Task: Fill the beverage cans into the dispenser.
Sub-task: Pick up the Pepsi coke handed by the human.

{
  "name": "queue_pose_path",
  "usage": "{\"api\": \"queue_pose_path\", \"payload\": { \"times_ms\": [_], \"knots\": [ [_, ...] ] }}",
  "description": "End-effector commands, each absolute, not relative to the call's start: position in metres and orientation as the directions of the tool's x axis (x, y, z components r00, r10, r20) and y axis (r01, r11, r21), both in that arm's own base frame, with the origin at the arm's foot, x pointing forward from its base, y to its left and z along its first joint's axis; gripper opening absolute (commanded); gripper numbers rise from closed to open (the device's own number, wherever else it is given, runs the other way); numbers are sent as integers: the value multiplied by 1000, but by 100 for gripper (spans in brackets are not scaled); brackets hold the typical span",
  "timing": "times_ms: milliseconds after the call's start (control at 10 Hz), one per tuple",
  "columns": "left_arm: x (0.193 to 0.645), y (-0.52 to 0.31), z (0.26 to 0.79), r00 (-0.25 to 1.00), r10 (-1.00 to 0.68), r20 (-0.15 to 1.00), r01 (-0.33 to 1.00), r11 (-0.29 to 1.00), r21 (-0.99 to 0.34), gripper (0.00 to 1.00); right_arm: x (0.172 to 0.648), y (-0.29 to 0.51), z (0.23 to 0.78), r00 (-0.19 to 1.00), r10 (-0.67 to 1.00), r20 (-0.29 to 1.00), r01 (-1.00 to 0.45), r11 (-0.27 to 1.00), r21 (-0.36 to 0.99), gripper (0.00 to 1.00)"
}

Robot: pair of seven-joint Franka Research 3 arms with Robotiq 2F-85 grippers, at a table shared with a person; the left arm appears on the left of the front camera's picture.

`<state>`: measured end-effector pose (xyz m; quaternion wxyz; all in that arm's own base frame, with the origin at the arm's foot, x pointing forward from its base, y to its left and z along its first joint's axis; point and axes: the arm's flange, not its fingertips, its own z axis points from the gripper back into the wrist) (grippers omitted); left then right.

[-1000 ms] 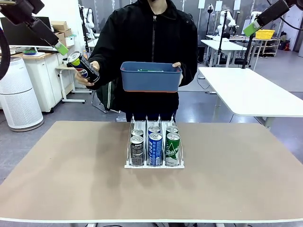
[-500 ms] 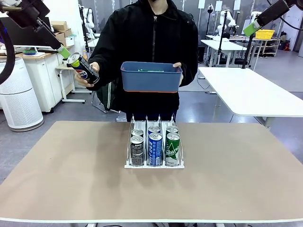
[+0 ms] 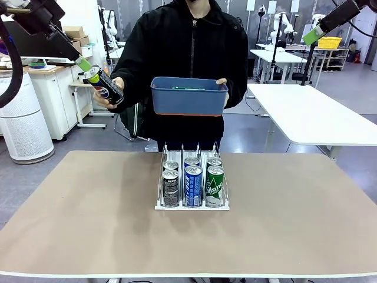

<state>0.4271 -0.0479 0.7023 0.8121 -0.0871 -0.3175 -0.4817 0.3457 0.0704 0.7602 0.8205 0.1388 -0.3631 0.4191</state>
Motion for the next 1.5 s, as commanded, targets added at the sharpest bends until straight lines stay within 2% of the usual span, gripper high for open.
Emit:
{"api": "queue_pose_path", "payload": {
  "times_ms": [0, 300, 1100, 1400],
  "knots": [
    [426, -47, 696, 297, -787, 541, 843, 482, 239, 100, 346, 71, 759, 385, 589, 710, -789, 609, -78, 100],
    [441, -50, 688, 246, -833, 496, 882, 405, 243, 100, 346, 71, 759, 385, 589, 710, -789, 609, -78, 100],
    [462, -49, 680, 154, -822, 549, 920, 322, 225, 100, 346, 71, 759, 385, 589, 710, -789, 609, -78, 100],
    [468, -49, 674, 173, -819, 547, 919, 333, 209, 100, 346, 71, 759, 385, 589, 710, -789, 609, -78, 100]
  ]
}}
